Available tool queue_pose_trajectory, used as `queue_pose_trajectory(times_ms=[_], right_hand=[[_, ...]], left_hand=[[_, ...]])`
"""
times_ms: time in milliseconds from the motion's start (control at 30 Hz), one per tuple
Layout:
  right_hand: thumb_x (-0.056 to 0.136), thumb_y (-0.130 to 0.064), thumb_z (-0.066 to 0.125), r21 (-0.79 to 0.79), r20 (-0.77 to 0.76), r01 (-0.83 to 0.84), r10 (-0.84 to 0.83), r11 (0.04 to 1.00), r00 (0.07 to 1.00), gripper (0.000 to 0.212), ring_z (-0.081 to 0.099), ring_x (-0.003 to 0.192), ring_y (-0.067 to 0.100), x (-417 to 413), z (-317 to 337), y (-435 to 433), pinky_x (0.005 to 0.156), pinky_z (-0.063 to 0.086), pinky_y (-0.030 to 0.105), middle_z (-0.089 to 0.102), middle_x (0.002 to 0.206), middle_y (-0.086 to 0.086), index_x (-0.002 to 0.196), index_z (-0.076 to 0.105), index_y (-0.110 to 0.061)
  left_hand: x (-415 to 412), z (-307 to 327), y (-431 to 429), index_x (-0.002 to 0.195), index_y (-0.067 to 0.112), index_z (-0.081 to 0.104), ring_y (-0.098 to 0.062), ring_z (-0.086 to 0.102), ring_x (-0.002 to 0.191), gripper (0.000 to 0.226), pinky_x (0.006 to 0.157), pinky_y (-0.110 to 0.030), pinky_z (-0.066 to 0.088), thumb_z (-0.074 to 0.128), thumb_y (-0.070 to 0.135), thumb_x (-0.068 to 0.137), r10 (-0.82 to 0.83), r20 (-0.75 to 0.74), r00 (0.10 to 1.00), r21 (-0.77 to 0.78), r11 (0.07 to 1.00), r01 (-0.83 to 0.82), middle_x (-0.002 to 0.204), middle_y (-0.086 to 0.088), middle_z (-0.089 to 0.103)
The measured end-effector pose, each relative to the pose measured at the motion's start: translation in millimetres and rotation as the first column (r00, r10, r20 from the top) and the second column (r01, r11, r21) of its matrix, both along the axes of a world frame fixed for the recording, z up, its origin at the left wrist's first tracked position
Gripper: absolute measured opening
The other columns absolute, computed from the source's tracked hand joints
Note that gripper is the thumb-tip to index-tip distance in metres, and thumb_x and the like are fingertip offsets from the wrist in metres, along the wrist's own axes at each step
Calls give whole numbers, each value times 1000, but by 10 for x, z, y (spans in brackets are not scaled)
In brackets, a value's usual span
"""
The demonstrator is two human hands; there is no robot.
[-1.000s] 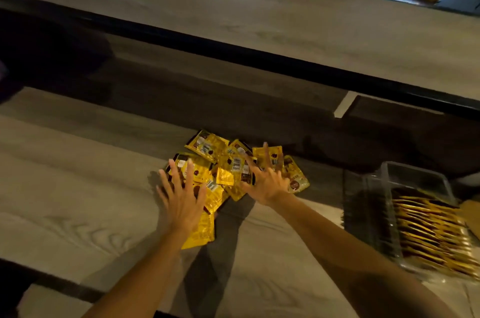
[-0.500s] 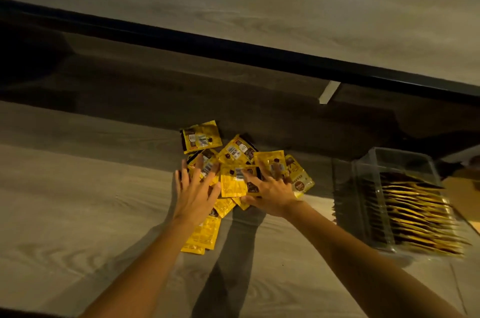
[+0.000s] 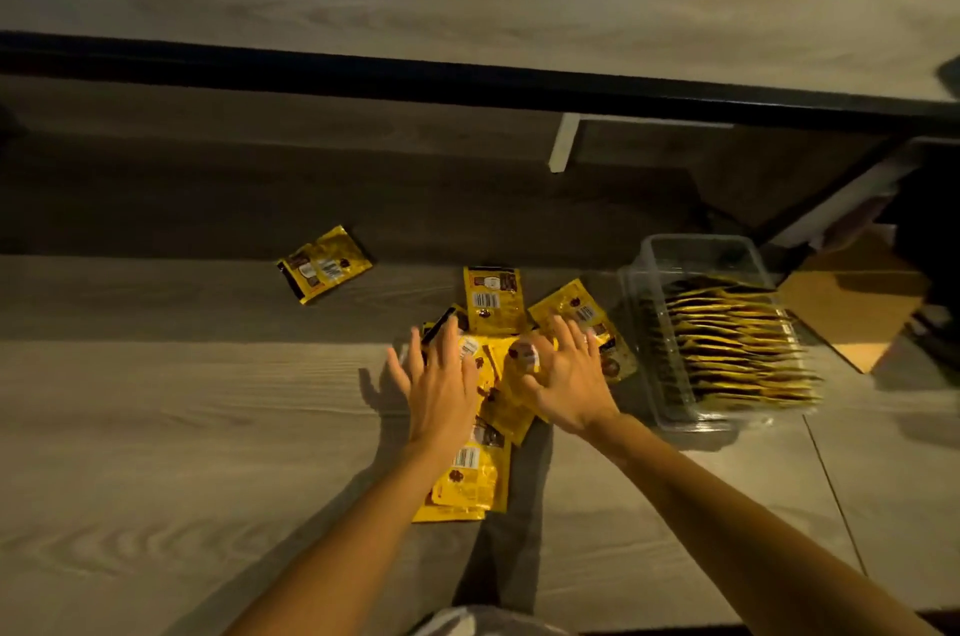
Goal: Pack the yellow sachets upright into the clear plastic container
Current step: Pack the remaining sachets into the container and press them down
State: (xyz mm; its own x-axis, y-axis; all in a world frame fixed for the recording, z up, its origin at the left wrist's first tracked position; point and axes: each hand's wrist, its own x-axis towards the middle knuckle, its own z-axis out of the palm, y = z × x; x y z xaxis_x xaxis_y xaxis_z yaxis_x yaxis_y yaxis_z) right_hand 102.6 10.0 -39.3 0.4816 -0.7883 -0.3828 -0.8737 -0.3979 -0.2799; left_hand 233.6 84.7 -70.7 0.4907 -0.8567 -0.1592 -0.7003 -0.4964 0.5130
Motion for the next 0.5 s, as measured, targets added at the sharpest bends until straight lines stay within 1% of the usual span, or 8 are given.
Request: queue_pose_trajectory(times_ms=[67, 133, 200, 267, 333, 400, 433, 500], right_hand=[[88, -48, 39, -52, 54, -17, 20, 999, 998, 55, 12, 145, 29, 121, 26, -28, 118, 5, 46, 20, 155, 8, 136, 39, -21], [92, -40, 45, -56, 64, -52, 55, 997, 996, 50, 25, 138, 29, 307, 57, -56, 117, 15, 45, 32, 147, 10, 136, 37, -18], [93, -37, 46, 0, 26, -84, 84, 996, 996, 52, 30, 134, 31, 521, 98, -82, 114, 21, 46, 36, 143, 12, 140, 32, -17], [95, -39, 42, 86, -21, -86, 88, 993, 996, 54, 33, 134, 34, 708, 119, -119, 114, 22, 48, 39, 143, 13, 143, 29, -18], [96, -41, 37, 152, -86, -77, 91, 985, 992, 55, 35, 134, 35, 844, 107, -163, 113, 20, 50, 42, 143, 14, 146, 26, -21], [97, -42, 33, 198, -153, -62, 93, 978, 984, 54, 33, 136, 35, 923, 84, -183, 114, 18, 50, 40, 145, 16, 144, 30, -17], [97, -42, 31, 205, -178, -48, 86, 977, 980, 51, 36, 134, 35, 935, 72, -190, 113, 20, 49, 42, 143, 17, 139, 39, -15], [97, -42, 30, 180, -190, -47, 82, 983, 978, 47, 43, 128, 33, 934, 49, -192, 111, 23, 46, 51, 135, 17, 127, 52, -13]], left_hand=[[122, 90, -78, 141, 12, 37, -30, 26, 141, 46, 117, -47, -1, 37, 26, 97, 86, 52, 995, -78, 994, -82, 143, -14, 45], [333, 177, -202, 131, 7, 46, -31, 33, 135, 39, 117, -46, 7, 41, 20, 95, 120, 121, 985, -70, 991, -112, 136, -17, 47], [611, 212, -316, 129, 4, 48, -33, 25, 139, 39, 117, -45, 11, 42, 21, 94, 128, 146, 981, -7, 992, -128, 144, -21, 36], [911, 170, -380, 145, 10, 28, -31, 3, 146, 57, 117, -45, 8, 46, 23, 93, 117, 141, 983, 64, 990, -127, 157, -17, 6], [1183, 79, -387, 150, 14, 6, -29, -8, 146, 67, 119, -47, 5, 42, 28, 95, 102, 126, 987, 147, 982, -121, 158, -13, -11], [1372, 3, -370, 150, 15, 0, -29, -11, 146, 68, 118, -49, 5, 38, 32, 96, 68, 98, 993, 252, 963, -91, 158, -11, -13], [1420, -31, -356, 150, 16, 0, -28, -10, 146, 68, 119, -50, 5, 38, 33, 96, 39, 95, 995, 297, 953, -66, 158, -10, -11], [1420, -70, -302, 150, 15, 7, -29, -1, 147, 64, 118, -50, 8, 38, 32, 97, -4, 138, 990, 296, 955, -37, 158, -12, -1]])
